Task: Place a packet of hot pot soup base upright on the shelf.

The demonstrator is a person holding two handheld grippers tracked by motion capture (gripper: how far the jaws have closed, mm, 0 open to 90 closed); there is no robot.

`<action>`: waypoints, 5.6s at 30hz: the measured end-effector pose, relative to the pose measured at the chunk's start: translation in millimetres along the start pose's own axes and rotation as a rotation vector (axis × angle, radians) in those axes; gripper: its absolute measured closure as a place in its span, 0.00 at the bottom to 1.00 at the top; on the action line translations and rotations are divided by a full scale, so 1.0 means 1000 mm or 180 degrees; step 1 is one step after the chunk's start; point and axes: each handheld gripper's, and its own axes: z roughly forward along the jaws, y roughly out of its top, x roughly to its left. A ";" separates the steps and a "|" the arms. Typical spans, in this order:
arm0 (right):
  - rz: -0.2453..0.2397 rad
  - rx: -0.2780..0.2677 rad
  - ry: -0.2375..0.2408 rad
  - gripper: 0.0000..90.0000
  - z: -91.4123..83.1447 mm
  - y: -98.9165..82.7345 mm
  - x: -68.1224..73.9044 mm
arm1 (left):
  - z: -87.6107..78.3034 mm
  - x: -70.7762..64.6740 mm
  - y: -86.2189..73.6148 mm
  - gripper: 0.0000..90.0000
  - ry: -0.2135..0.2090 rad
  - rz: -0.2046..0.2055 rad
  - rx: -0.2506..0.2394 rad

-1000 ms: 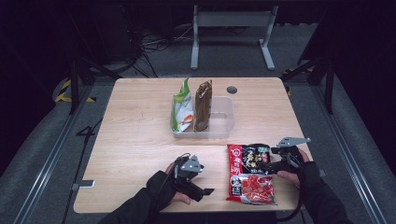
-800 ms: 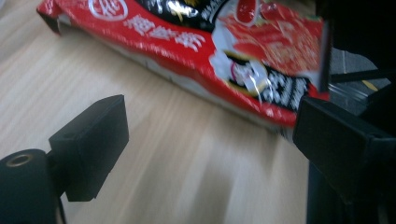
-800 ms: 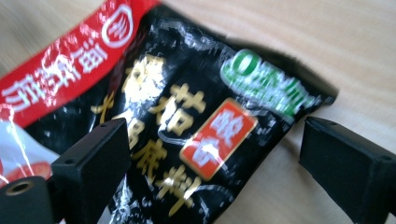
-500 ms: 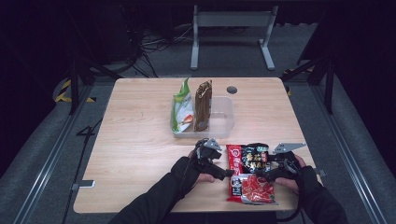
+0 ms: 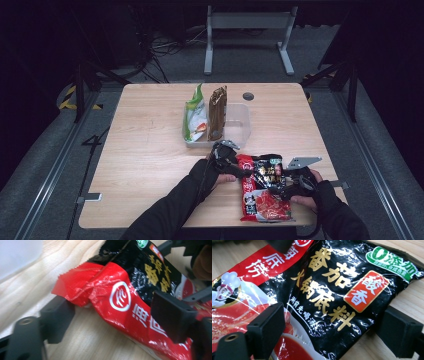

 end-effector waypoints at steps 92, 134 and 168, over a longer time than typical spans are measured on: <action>-0.0298 -0.1213 0.0147 0.89 -0.047 0.025 0.029 | -0.201 0.017 -0.136 0.18 0.1676 0.0534 -0.0486; -0.0338 -0.1694 -0.0495 0.90 -0.061 0.066 0.030 | -0.226 0.033 -0.176 0.09 0.1745 0.0108 -0.0628; 0.0113 -0.2238 -0.1067 0.90 -0.043 0.147 0.005 | -0.218 0.034 -0.173 0.10 0.1576 0.0136 -0.0590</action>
